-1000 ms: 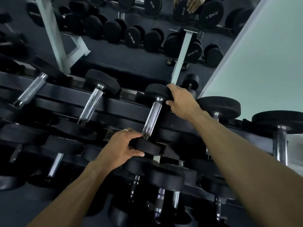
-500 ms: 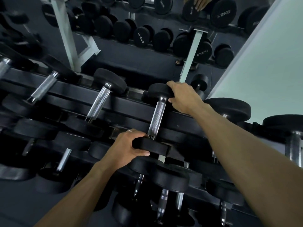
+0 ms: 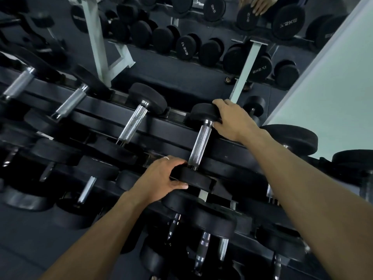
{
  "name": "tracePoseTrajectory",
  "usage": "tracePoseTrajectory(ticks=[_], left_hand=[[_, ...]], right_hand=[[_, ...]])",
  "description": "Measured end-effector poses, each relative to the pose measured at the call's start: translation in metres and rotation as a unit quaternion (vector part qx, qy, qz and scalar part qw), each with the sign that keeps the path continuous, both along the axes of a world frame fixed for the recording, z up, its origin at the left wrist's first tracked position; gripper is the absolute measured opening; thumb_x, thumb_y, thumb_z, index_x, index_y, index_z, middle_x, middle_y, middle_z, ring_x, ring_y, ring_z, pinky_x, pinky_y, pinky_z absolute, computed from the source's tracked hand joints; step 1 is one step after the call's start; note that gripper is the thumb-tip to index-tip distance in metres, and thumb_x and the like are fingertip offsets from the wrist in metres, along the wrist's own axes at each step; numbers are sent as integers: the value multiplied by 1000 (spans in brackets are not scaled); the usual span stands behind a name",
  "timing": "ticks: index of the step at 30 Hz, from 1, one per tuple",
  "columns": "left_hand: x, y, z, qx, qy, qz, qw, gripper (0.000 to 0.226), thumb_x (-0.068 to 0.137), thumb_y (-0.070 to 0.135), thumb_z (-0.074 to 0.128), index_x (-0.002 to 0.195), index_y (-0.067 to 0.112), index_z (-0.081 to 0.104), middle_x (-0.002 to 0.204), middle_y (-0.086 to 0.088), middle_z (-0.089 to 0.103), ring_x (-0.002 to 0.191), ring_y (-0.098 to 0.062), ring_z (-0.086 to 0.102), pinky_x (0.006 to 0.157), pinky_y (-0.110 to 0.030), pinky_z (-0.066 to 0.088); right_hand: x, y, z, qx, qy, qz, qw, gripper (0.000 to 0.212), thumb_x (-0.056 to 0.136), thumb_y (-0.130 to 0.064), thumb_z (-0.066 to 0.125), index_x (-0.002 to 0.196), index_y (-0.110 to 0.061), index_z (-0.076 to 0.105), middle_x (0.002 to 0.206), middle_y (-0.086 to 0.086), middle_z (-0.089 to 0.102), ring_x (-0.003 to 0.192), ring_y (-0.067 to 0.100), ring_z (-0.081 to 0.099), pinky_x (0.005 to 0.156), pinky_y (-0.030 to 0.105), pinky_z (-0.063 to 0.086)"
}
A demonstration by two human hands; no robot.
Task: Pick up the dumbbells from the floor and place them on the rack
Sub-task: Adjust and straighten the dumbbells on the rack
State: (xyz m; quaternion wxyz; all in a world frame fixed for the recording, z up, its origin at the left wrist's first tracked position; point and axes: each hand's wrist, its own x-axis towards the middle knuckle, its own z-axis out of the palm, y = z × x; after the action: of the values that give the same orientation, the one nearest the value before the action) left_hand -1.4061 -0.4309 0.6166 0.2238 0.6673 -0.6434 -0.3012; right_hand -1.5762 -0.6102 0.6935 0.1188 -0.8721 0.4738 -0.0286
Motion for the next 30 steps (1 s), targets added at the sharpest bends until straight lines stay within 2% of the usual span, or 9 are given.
tracePoseTrajectory(ticks=[2,6,11,16,19,21,23,27,30], left_hand=[[2,2,6,8,-23,-3,1000,73,64,42,85,129,27,55,120,8,60,111,-9,56,99,-34,45],[15,11,21,11,-57,3,998,79,68,51,80,137,29,48,134,8,52,125,-9,47,101,-21,33],[50,18,32,9,-90,25,996,76,72,60,73,138,32,47,145,1,45,140,-10,32,111,-29,31],[99,17,45,-64,-119,14,991,67,74,51,76,130,20,57,127,0,57,128,-17,44,101,-21,29],[135,14,42,-80,-138,3,987,68,70,50,79,125,17,59,120,-4,60,127,-25,46,110,-32,26],[154,13,37,-60,-133,-4,989,70,67,51,80,126,21,57,120,-1,58,131,-23,40,109,-33,25],[171,13,32,-34,-120,-7,992,78,64,51,82,131,26,51,128,1,53,137,-19,30,105,-26,24],[191,13,21,32,-95,-17,995,99,63,44,85,146,20,36,143,1,41,141,-17,24,108,-24,22],[196,7,11,27,-71,-3,997,81,66,39,85,137,23,49,128,4,53,125,-16,45,107,-29,36]], right_hand=[[3,3,4,-13,-12,7,1000,64,90,-28,61,145,-14,33,138,11,45,124,33,46,99,43,43],[18,13,11,-29,-45,31,998,65,90,-36,61,146,-16,34,144,7,41,132,28,39,103,41,42],[59,30,5,0,-62,59,996,67,89,-38,63,145,-17,35,144,5,40,131,28,40,103,44,42],[107,37,-8,41,-72,47,995,76,89,-36,65,149,-16,25,145,8,39,130,28,43,105,41,41],[134,39,-12,68,-101,9,993,83,89,-33,66,153,-16,15,153,7,31,135,28,39,109,44,38],[147,38,-14,79,-105,-13,991,85,90,-31,66,154,-16,11,157,6,25,137,27,38,110,42,37],[158,35,-18,88,-104,-32,990,87,90,-30,67,154,-16,10,158,5,23,138,27,37,110,40,37],[174,26,-27,103,-144,-72,981,84,90,-28,67,154,-22,13,153,6,32,133,26,43,106,37,38],[182,18,-28,83,-167,-85,979,66,92,-23,64,148,-23,28,137,6,48,115,27,56,98,37,45]])
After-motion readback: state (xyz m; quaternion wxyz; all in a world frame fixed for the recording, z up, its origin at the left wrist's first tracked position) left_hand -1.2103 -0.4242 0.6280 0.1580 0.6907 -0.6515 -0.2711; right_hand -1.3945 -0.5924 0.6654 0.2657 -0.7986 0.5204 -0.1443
